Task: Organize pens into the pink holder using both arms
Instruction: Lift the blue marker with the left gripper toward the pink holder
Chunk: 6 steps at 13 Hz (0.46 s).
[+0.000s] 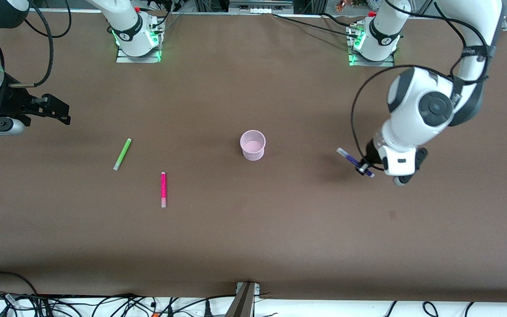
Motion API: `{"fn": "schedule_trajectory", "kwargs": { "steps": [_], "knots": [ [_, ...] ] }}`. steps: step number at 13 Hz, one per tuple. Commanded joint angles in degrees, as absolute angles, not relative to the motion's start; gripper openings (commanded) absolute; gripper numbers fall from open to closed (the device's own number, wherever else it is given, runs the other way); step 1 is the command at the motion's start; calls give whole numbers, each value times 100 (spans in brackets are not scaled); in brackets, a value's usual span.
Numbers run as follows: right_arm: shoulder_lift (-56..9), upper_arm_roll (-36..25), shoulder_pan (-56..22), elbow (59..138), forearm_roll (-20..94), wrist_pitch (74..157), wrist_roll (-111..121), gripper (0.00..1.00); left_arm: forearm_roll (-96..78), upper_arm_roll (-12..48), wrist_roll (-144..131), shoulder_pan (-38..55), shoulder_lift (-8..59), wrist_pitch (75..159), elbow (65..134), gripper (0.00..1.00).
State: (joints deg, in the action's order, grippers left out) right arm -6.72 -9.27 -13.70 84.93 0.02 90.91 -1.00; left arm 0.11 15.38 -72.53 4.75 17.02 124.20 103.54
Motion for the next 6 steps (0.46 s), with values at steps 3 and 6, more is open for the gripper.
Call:
{"fn": "schedule_trajectory", "kwargs": {
  "steps": [3, 6],
  "knots": [
    [-668, -932, -1423, 8420, 70, 9062, -71, 100, 1683, 1793, -10592, 1641, 1863, 12313, 10037, 0],
    [-685, -958, -1459, 8420, 79, 9061, -18, 100, 2642, 1758, -12160, 2300, 2301, 12296, 9538, 0]
  ]
}}
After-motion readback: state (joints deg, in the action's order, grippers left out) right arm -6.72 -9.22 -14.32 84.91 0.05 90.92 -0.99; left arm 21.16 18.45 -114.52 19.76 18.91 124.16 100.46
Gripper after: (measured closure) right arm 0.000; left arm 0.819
